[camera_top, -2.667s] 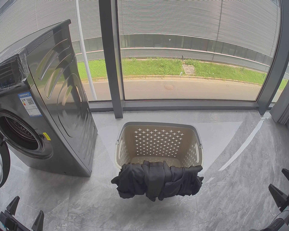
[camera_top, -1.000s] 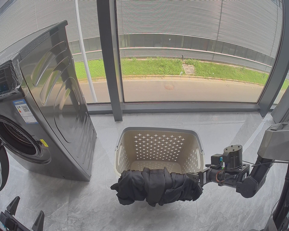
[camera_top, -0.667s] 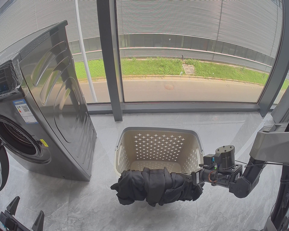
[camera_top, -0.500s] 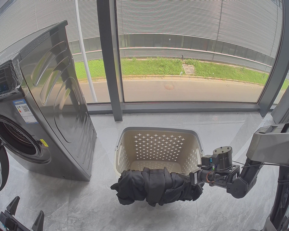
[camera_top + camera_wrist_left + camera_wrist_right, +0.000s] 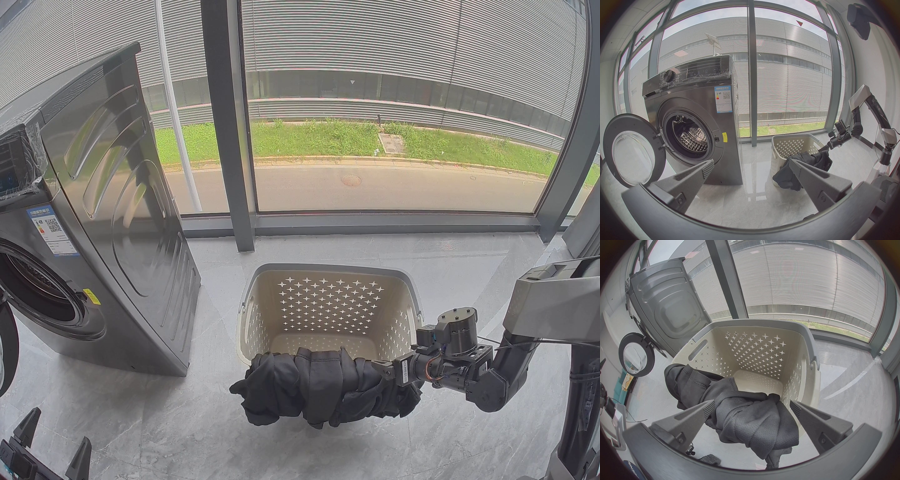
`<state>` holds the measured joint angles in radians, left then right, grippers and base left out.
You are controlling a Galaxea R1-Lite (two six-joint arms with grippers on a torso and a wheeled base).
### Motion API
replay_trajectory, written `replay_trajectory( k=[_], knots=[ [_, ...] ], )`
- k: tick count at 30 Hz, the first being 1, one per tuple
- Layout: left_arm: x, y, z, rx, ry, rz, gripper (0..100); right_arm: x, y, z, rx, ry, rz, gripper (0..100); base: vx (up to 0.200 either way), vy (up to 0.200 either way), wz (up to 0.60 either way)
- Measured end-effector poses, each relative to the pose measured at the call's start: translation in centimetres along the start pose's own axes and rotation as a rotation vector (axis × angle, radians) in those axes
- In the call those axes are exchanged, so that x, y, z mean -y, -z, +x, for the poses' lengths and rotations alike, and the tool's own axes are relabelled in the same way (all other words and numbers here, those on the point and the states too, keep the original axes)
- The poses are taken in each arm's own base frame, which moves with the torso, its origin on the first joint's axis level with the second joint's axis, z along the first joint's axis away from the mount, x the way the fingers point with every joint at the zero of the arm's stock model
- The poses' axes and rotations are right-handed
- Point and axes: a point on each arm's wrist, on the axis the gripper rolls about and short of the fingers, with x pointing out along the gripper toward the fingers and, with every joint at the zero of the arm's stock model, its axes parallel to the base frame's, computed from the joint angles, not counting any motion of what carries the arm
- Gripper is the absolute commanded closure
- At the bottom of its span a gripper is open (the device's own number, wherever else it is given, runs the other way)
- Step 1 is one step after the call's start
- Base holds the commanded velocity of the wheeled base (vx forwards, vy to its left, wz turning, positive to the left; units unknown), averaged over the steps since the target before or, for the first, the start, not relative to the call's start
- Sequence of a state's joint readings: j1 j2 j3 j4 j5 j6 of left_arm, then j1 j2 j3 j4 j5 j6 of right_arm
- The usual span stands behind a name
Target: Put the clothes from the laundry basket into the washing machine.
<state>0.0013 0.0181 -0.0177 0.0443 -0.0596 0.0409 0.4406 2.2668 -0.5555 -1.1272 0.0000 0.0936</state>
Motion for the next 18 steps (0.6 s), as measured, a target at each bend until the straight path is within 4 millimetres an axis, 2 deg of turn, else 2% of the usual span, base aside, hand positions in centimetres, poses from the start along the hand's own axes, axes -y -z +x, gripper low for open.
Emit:
replay_trajectory(
  k=[18],
  knots=[
    [0.0,0.0,0.0,0.000,0.000,0.002,0,-0.2,1.5,0.9,-0.045,0.020,-0.009,0,0.000,0.000,0.00]
  ],
)
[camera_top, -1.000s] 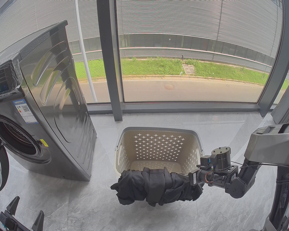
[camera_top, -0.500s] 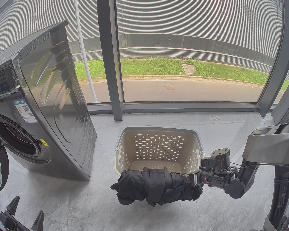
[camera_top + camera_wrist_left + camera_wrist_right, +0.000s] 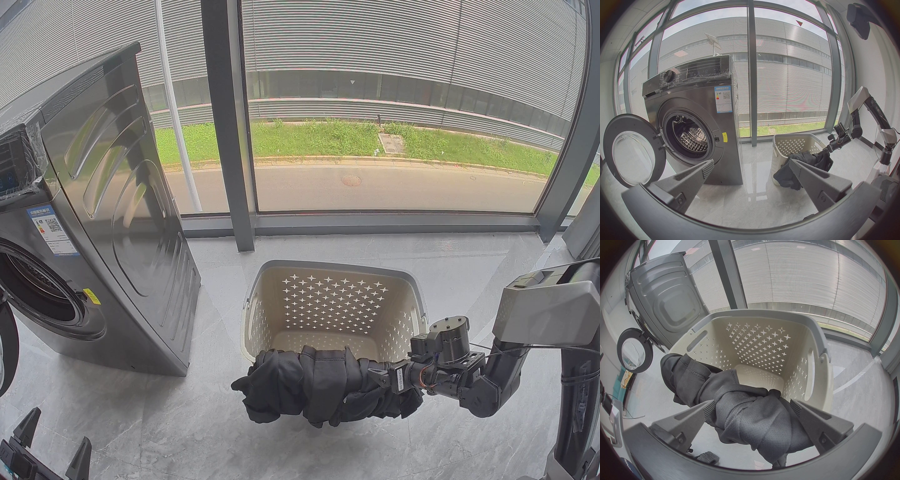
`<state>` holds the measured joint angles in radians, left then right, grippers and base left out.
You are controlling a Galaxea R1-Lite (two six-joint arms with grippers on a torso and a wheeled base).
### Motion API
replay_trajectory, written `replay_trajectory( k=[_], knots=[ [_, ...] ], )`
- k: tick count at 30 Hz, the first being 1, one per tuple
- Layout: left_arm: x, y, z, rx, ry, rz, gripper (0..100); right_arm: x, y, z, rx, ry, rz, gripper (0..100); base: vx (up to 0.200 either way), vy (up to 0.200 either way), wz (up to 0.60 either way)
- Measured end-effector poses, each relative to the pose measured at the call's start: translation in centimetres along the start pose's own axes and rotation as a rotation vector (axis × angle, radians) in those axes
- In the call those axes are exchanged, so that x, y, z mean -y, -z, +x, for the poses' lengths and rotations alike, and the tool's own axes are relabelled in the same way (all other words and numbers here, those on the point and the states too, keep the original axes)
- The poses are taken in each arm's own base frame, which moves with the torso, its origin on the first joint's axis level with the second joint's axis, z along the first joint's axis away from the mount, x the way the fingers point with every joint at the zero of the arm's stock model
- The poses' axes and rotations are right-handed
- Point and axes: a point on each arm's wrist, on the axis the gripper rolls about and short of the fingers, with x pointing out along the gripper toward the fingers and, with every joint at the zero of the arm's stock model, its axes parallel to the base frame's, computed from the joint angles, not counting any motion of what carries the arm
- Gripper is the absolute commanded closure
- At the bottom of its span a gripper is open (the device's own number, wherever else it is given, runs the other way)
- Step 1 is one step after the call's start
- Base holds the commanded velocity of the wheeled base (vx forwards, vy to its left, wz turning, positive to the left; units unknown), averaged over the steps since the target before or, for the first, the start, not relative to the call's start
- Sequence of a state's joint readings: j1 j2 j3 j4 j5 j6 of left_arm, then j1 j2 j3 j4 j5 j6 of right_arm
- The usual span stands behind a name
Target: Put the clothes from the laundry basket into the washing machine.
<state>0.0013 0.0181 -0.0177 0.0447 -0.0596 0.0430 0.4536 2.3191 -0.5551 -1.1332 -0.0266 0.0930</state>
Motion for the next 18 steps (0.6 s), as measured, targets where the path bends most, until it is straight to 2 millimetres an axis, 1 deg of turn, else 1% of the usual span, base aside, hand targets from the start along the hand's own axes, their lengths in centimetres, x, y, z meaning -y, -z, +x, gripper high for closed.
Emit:
replay_trajectory(
  k=[1,18],
  knots=[
    [0.00,0.00,0.00,0.000,0.000,0.000,0,0.00,0.01,0.06,0.003,0.000,0.000,100,0.000,0.000,0.00],
    [0.00,0.00,0.00,0.000,0.000,0.000,0,-0.13,-0.29,0.07,0.020,0.000,-0.001,100,0.000,0.000,0.00]
  ],
)
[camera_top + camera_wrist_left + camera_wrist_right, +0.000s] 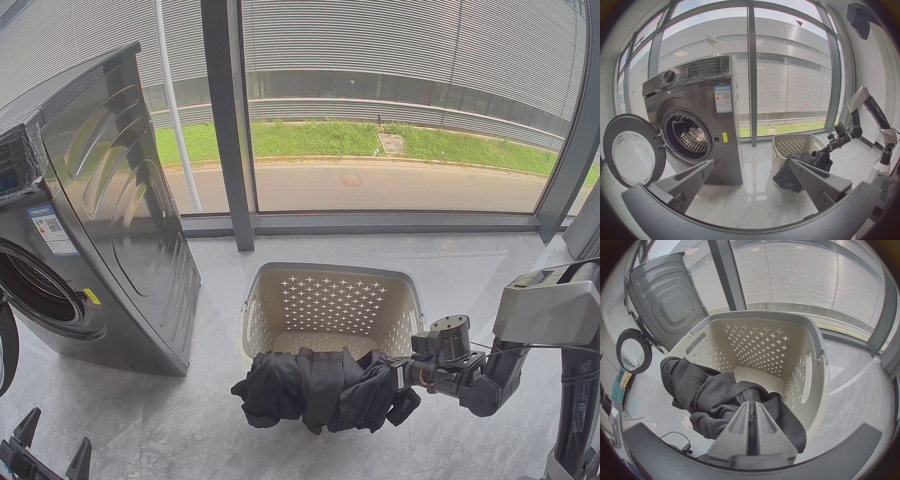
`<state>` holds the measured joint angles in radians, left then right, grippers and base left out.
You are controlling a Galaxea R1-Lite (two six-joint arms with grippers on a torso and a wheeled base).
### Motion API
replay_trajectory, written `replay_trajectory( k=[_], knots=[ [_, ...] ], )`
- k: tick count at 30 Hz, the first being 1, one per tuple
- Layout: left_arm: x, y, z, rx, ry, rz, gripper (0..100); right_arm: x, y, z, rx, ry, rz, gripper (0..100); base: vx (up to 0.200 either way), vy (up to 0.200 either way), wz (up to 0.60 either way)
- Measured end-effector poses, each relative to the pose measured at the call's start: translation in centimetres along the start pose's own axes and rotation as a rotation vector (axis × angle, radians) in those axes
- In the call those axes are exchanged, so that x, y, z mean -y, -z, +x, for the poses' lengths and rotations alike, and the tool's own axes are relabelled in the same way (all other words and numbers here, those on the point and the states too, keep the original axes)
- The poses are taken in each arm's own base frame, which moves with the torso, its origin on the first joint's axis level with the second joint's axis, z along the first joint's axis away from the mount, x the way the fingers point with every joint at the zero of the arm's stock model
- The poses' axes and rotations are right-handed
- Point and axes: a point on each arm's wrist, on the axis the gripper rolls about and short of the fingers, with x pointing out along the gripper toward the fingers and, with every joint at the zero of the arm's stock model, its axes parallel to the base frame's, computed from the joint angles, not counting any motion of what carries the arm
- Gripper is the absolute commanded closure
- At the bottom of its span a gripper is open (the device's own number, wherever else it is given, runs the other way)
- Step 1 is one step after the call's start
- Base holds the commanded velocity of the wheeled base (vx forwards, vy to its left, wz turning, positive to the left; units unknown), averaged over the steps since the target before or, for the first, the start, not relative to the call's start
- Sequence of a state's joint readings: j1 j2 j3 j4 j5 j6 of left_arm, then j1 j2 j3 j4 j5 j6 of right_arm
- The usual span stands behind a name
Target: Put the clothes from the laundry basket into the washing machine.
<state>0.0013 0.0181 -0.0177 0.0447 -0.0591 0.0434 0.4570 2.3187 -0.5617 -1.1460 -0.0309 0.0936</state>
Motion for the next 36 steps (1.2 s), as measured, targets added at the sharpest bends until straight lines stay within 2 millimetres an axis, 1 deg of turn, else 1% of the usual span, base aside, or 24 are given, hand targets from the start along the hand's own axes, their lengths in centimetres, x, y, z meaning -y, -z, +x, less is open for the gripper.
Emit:
replay_trajectory(
  k=[4,7,10,15,18,21,25,29,36],
  knots=[
    [0.0,0.0,0.0,0.000,0.000,0.000,0,-0.2,-0.8,-0.5,0.030,-0.007,0.002,100,0.000,0.000,0.00],
    [0.0,0.0,0.0,0.000,0.000,0.001,0,-0.5,-1.9,-1.2,0.068,-0.016,0.005,100,0.000,0.000,0.00],
    [0.0,0.0,0.0,0.000,0.000,0.002,0,-0.8,-3.3,-2.3,0.122,-0.028,0.011,100,0.000,0.000,0.00],
    [0.0,0.0,0.0,0.000,0.000,0.002,0,-1.7,-6.0,-4.8,0.231,-0.059,0.029,100,0.000,0.000,0.00],
    [0.0,0.0,0.0,0.000,-0.001,0.001,0,-2.2,-7.6,-6.7,0.305,-0.066,0.044,100,0.000,0.000,0.00],
    [0.0,0.0,0.0,0.000,0.000,-0.002,0,-2.8,-9.3,-9.3,0.389,-0.080,0.060,100,0.000,0.000,0.00],
    [0.0,0.0,0.0,0.000,-0.001,-0.009,0,-3.3,-10.7,-12.4,0.477,-0.109,0.081,100,0.000,0.000,0.00],
    [0.0,0.0,0.0,0.000,-0.001,-0.010,0,-3.5,-11.5,-15.2,0.552,-0.143,0.110,100,0.000,0.000,0.00],
    [0.0,0.0,0.0,0.000,0.000,-0.010,0,-3.5,-12.1,-18.3,0.632,-0.177,0.133,100,0.000,0.000,0.00]
  ],
)
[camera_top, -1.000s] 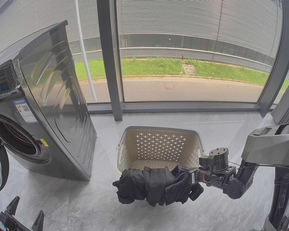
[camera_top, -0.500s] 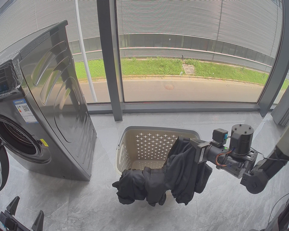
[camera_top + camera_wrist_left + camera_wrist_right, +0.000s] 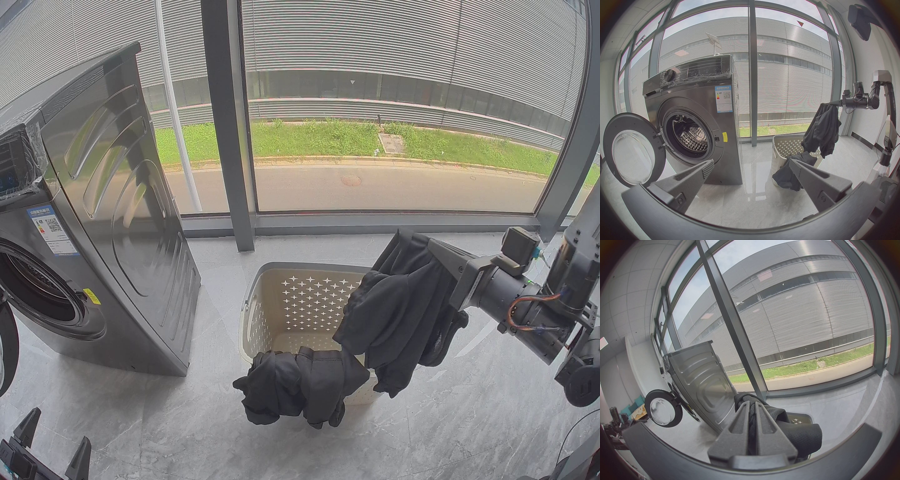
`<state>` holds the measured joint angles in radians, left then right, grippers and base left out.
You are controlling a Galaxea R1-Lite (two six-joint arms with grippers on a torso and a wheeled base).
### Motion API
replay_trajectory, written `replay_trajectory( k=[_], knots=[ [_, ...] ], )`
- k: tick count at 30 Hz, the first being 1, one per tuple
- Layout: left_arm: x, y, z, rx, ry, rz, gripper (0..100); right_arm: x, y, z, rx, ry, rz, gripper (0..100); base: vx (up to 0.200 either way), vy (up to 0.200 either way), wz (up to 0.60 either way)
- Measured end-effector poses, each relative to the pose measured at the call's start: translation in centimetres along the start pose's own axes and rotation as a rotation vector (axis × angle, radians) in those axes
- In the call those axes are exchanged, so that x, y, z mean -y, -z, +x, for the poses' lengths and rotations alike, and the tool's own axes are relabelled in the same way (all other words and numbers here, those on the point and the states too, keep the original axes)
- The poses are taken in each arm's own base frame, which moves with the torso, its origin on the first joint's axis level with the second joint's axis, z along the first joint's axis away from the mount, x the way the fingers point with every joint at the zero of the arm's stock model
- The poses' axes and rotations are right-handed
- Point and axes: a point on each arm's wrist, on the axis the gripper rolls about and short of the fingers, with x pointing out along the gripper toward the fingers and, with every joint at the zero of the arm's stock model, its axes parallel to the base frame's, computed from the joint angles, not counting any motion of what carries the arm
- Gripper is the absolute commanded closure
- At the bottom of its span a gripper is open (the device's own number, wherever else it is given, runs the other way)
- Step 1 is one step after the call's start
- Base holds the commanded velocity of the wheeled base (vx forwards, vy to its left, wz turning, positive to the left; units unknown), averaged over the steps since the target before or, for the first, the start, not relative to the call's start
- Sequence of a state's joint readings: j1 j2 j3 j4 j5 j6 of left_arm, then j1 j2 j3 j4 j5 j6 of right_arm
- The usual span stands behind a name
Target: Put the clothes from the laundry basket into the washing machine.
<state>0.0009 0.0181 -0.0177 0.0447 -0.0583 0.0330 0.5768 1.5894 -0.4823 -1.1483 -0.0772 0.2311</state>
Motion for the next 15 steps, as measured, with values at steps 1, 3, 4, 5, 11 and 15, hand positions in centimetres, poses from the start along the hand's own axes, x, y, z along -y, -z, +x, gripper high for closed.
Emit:
replay_trajectory(
  k=[1,3,4,5,11,15],
  knots=[
    [0.0,0.0,0.0,0.000,0.000,0.000,0,0.0,-0.3,-0.3,0.012,-0.003,0.002,100,0.000,0.000,0.00],
    [0.0,0.0,0.0,0.000,-0.001,-0.001,0,-0.1,-1.0,-1.0,0.036,-0.009,0.004,100,0.000,0.000,0.00],
    [0.0,0.0,0.0,0.000,-0.001,0.000,0,-0.2,-1.3,-1.4,0.051,-0.012,0.005,100,0.000,0.000,0.00],
    [0.0,0.0,0.0,0.000,0.000,0.000,0,-0.2,-1.7,-1.8,0.066,-0.014,0.006,100,0.000,0.000,0.00],
    [0.0,0.0,0.0,0.001,-0.001,0.002,0,0.0,-3.4,-3.8,0.137,-0.009,0.000,100,-0.033,0.000,0.00],
    [0.0,0.0,0.0,0.001,-0.002,0.001,0,0.2,-3.7,-4.2,0.151,-0.006,-0.003,100,-0.200,0.000,0.00]
  ],
)
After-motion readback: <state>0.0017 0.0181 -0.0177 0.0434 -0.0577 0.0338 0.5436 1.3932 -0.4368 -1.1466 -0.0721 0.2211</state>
